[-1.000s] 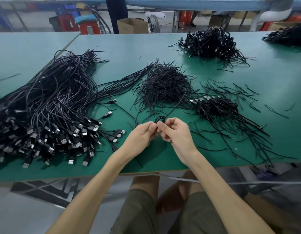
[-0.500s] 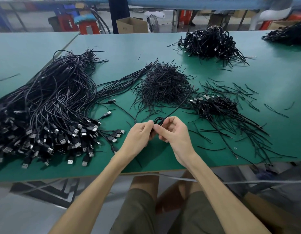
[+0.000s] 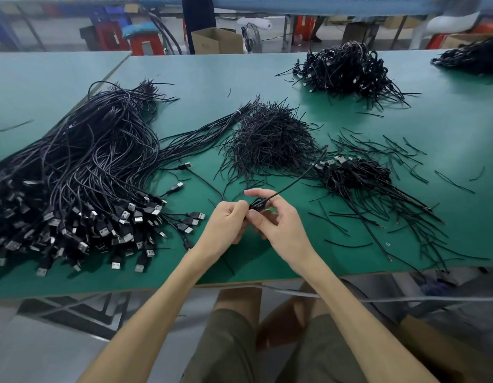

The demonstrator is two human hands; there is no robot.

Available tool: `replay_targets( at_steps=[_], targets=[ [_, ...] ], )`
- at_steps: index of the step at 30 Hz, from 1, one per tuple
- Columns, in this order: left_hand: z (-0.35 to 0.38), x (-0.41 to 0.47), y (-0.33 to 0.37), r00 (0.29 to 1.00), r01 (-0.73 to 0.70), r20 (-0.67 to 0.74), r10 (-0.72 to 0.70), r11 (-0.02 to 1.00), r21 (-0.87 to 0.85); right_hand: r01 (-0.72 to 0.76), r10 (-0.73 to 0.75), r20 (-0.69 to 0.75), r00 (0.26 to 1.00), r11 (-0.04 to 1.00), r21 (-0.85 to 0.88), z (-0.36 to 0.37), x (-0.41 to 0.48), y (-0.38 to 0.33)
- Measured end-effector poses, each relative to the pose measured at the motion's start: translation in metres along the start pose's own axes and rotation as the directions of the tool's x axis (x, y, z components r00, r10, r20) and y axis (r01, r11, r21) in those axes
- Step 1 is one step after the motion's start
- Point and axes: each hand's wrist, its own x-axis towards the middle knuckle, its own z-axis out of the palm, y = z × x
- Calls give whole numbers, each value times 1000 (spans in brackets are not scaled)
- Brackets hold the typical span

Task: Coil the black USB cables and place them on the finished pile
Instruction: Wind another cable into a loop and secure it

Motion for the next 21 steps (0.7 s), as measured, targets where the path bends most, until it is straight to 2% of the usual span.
replay_targets(
  at_steps=[4, 12, 21],
  targets=[
    [0, -2, 1, 999, -14, 30, 14, 1000, -3, -41, 41, 13, 999, 999, -19, 0, -1, -1],
    [1, -1, 0, 999, 2, -40, -3, 1000, -20, -52, 34, -127, 991, 989, -141, 4, 0, -5],
    [-2, 0, -5, 998, 33, -57, -36, 998, -50, 3, 1, 56, 998, 998, -67, 1, -2, -3]
  ],
)
